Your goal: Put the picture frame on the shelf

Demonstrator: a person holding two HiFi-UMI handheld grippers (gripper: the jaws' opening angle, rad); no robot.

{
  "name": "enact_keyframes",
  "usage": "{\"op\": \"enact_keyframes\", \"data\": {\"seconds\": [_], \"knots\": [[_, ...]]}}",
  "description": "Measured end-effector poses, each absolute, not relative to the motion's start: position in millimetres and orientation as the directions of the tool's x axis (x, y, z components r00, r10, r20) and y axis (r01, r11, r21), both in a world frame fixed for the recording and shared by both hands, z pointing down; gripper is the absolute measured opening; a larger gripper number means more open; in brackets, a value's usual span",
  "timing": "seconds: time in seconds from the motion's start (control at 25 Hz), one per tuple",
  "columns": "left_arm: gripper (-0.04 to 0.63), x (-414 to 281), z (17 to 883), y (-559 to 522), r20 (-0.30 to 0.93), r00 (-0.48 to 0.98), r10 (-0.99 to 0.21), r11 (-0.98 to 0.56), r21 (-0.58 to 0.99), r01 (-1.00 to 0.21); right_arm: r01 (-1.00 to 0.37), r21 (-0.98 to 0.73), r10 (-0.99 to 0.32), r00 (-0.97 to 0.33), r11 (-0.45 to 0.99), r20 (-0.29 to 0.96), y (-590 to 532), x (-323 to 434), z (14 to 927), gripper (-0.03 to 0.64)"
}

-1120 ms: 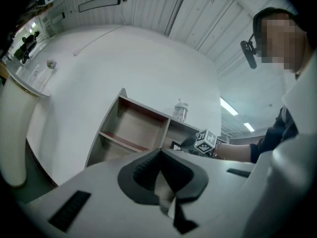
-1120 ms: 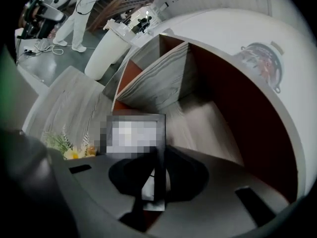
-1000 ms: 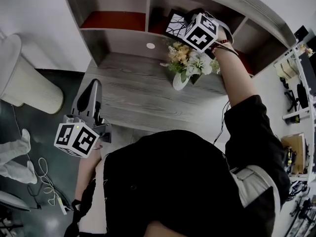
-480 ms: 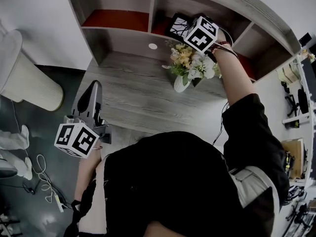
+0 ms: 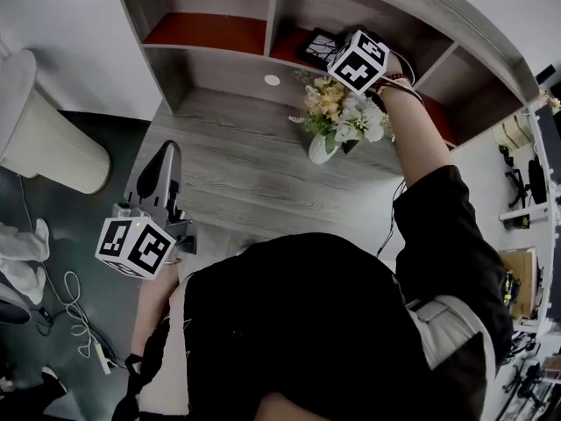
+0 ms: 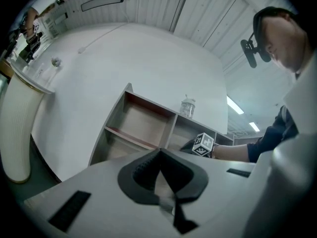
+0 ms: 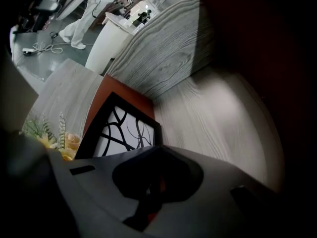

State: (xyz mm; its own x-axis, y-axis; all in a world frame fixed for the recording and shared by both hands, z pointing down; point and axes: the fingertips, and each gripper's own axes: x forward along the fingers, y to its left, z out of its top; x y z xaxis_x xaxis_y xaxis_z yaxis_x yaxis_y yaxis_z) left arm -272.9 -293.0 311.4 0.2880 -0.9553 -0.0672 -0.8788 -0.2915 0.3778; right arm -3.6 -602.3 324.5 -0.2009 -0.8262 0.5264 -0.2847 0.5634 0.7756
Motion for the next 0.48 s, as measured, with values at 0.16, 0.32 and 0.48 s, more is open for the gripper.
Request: {"op": "enact_keyframes", "data": {"seconds": [0.16, 0.32, 0.48], "knots": [[0.009, -271, 313, -295, -0.062, 0.294, -0.954, -0.295, 0.379, -0.877, -0.299, 0.774, -0.83, -0.204, 0.558, 0.52, -605, -3, 321, 0.005], [0.009, -272, 313, -297, -0.07, 0.291, -0.954, -0.295, 0.38, -0.877, -0.332, 0.76, -0.829, -0.235, 0.559, 0.507, -603, -8, 315, 0.005], [0.009, -268, 311, -299, -0.074, 0.302, -0.951, -0.307, 0.376, -0.875, -0.454, 0.684, -0.821, -0.319, 0.571, 0.473, -586, -19, 293, 0.006]]}}
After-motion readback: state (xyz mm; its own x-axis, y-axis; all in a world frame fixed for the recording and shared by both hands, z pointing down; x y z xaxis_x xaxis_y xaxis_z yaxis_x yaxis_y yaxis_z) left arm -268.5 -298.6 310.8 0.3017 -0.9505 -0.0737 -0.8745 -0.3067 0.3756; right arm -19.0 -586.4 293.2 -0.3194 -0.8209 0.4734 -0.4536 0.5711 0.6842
